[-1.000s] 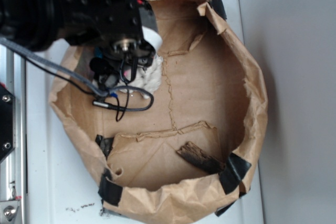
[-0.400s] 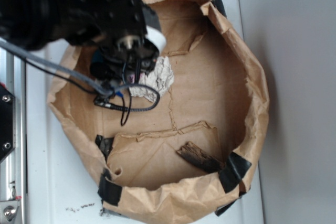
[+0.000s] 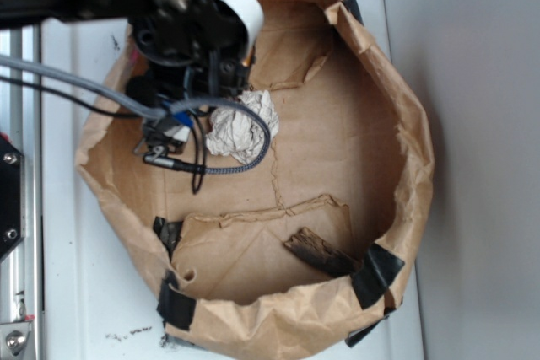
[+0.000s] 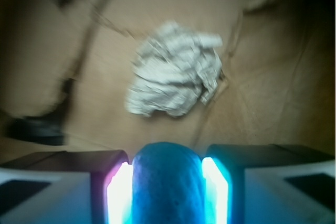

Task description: Grab the blue ball.

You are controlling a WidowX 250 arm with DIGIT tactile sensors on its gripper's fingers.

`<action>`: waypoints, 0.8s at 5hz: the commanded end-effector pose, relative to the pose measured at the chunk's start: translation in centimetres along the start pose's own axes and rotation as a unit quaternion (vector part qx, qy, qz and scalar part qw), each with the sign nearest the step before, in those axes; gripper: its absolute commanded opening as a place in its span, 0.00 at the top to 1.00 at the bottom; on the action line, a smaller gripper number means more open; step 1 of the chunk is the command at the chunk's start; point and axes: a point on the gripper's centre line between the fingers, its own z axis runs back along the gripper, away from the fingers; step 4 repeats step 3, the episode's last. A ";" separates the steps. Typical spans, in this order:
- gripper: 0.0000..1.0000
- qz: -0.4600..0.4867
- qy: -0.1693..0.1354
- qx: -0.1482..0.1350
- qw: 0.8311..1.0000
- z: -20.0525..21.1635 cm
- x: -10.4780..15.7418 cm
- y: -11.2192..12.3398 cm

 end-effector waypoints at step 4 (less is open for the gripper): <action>1.00 0.026 -0.046 0.036 0.998 5.1 5.4 -4.2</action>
